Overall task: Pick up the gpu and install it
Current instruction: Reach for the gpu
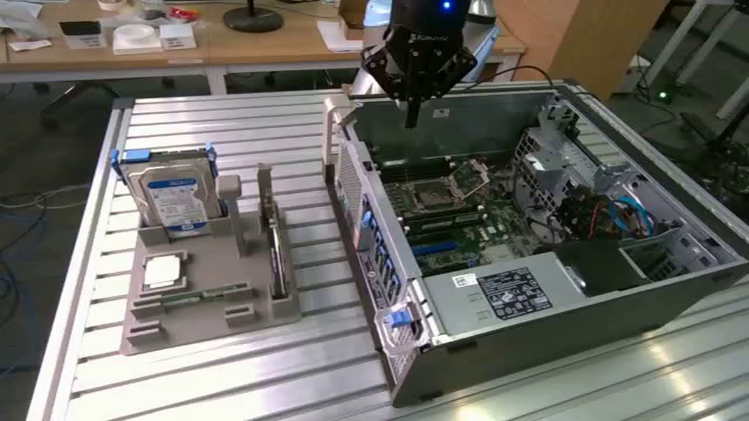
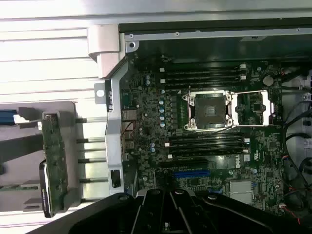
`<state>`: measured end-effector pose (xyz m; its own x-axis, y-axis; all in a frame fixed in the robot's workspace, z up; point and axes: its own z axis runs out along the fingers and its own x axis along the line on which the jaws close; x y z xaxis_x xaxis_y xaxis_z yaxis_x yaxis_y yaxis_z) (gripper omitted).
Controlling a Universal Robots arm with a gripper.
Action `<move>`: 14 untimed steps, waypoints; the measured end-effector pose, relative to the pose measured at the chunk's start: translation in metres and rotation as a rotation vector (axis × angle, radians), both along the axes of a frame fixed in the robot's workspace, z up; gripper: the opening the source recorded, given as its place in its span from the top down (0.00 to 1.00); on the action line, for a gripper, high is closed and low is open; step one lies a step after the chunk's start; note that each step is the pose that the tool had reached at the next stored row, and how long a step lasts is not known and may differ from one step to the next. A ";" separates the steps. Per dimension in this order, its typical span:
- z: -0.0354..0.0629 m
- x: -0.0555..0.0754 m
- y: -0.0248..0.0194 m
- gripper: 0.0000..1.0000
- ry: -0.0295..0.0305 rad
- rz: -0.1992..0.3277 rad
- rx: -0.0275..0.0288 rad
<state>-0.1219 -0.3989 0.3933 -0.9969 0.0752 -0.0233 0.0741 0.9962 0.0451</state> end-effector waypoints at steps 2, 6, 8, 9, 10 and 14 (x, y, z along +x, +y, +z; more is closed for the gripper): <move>0.0001 -0.001 0.0000 0.89 0.0001 0.000 -0.0001; 0.0000 -0.003 0.0000 0.89 0.0000 0.000 -0.0001; 0.0000 -0.005 0.0000 0.89 0.0001 0.000 -0.0001; 0.0000 -0.007 0.0000 0.89 0.0000 0.000 0.0000; 0.0000 -0.008 0.0000 0.89 0.0001 0.000 0.0000; 0.0000 -0.016 0.0000 0.89 0.0000 0.000 0.0000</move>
